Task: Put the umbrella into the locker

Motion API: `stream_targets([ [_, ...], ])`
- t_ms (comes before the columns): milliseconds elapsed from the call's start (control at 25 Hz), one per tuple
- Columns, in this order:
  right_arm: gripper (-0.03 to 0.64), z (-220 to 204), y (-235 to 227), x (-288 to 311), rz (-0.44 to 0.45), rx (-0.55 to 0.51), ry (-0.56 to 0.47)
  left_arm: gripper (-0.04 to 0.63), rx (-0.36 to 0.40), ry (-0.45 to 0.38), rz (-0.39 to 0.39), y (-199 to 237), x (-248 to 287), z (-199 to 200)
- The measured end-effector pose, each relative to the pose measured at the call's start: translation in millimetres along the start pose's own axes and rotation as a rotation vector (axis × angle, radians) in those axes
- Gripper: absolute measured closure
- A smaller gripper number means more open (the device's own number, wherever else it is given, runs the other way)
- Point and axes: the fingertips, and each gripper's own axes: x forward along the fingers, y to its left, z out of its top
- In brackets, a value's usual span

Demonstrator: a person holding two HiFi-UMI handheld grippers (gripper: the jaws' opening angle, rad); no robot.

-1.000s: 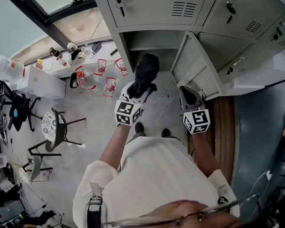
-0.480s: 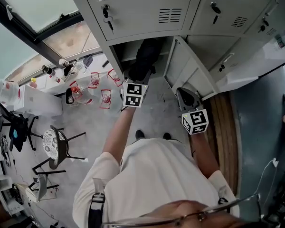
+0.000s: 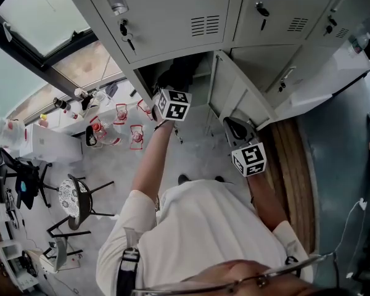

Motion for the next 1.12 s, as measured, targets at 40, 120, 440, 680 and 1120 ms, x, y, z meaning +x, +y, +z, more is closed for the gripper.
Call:
stream_targets([
  [40,0.611,0,0,0,0.002,-0.001,0.0,0.364,0.029,0.006,0.004,1,3,2],
  [120,0.611,1,-2,2,0.001,-0.004,-0.002,0.364,0.089,0.018,0.008,3,10,6],
  [440,0.609,7,-5,7,-0.01,-0.006,-0.014,0.364,0.296,0.081,0.033,11,41,10],
  [680,0.609,1,-1,6,-0.013,-0.015,0.0,0.36,0.361,0.211,0.059,25,70,-12],
  [1120,0.611,-6,10,10,0.001,-0.013,0.026,0.195,0.322,0.096,-0.03,18,63,6],
])
